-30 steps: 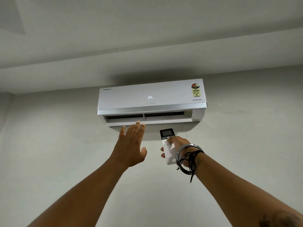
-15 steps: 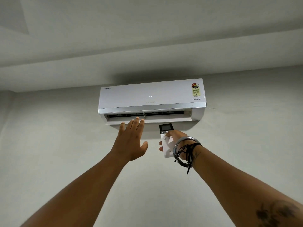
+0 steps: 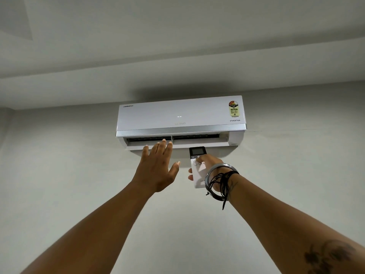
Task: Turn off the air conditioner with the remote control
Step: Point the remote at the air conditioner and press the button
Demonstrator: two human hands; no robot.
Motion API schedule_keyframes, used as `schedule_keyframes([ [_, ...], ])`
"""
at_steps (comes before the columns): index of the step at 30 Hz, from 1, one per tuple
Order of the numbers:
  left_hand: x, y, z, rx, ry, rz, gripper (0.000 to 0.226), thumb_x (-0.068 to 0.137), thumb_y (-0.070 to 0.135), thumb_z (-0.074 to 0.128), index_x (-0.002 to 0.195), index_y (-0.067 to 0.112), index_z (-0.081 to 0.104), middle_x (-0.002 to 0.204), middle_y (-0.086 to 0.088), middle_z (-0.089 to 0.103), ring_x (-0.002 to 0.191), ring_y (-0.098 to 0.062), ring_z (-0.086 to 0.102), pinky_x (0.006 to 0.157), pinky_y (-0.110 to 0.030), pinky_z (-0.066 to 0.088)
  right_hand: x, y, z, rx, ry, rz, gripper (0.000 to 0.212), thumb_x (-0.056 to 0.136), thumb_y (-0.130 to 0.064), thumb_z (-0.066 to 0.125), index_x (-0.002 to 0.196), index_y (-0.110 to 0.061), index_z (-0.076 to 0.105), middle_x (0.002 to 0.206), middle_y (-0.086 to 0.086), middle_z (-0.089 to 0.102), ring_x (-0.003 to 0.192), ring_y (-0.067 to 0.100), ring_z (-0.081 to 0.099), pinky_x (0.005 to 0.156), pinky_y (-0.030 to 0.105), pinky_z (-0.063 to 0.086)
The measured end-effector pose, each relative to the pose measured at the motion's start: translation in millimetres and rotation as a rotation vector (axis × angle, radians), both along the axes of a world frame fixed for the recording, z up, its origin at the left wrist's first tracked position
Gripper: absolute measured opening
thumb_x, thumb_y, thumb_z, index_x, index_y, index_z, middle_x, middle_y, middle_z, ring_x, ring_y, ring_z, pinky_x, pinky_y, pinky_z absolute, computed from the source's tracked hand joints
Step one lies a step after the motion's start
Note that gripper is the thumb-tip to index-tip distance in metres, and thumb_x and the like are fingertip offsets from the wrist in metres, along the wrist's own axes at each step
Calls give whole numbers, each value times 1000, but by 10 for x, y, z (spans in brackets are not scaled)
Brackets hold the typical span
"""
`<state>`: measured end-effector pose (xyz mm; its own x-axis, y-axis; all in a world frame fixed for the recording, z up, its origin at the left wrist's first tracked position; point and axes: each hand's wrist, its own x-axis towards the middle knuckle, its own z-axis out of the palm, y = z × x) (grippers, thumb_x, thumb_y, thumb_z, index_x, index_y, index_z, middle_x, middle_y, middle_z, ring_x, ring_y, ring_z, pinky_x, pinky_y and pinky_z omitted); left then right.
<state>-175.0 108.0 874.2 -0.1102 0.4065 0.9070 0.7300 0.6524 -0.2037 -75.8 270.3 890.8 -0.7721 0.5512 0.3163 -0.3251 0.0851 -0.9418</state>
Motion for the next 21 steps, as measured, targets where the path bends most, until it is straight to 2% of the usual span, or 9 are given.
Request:
schedule_keyframes([
  [2, 7, -8, 0, 0, 0, 5, 67, 96, 51, 31, 151, 13, 16, 160, -11, 21, 147, -24, 18, 118, -51, 11, -3, -7, -3, 1, 4, 1, 8, 85, -8, 60, 91, -2, 61, 62, 17, 74, 51, 33, 73, 44, 37, 57],
  [5, 15, -28, -25, -9, -1, 10, 68, 96, 51, 30, 151, 13, 17, 160, -11, 22, 146, -24, 19, 118, -51, 12, -13, 23, -20, 50, 0, 4, 12, 82, -10, 66, 93, -5, 64, 64, 15, 76, 56, 32, 74, 50, 36, 58],
  [7, 17, -39, -49, -7, 2, 10, 68, 96, 52, 31, 150, 13, 18, 159, -11, 23, 145, -24, 20, 118, -51, 13, -9, 43, -29, 60, -1, -7, 12, 82, -11, 67, 93, -6, 65, 65, 14, 76, 57, 32, 75, 53, 36, 58],
  [10, -5, -50, -77, -11, 5, 20, 68, 96, 52, 31, 150, 13, 19, 159, -10, 25, 144, -24, 22, 118, -50, 15, 7, 45, -37, 49, -3, -11, 11, 82, -10, 67, 91, -5, 65, 65, 14, 76, 56, 33, 75, 48, 36, 57],
  [16, -35, -52, -104, -18, 1, 30, 68, 96, 54, 29, 149, 13, 21, 158, -11, 25, 144, -25, 24, 117, -50, 17, 1, 27, -81, 58, -8, -30, 22, 81, -10, 70, 101, -2, 65, 64, 15, 76, 54, 33, 73, 51, 36, 58],
  [18, -49, -33, -148, -21, -9, 33, 68, 96, 54, 28, 149, 13, 20, 159, -11, 25, 144, -25, 23, 118, -50, 15, -5, 23, -118, 68, -4, -15, 30, 78, -12, 78, 104, -1, 67, 67, 15, 76, 56, 33, 74, 52, 38, 58],
  [21, -74, -11, -159, -28, -10, 36, 68, 96, 54, 28, 149, 13, 20, 158, -10, 26, 144, -25, 24, 118, -51, 15, -34, 27, -138, 47, 1, -64, 56, 65, -17, 91, 112, -1, 64, 87, 19, 73, 66, 34, 73, 43, 37, 57],
])
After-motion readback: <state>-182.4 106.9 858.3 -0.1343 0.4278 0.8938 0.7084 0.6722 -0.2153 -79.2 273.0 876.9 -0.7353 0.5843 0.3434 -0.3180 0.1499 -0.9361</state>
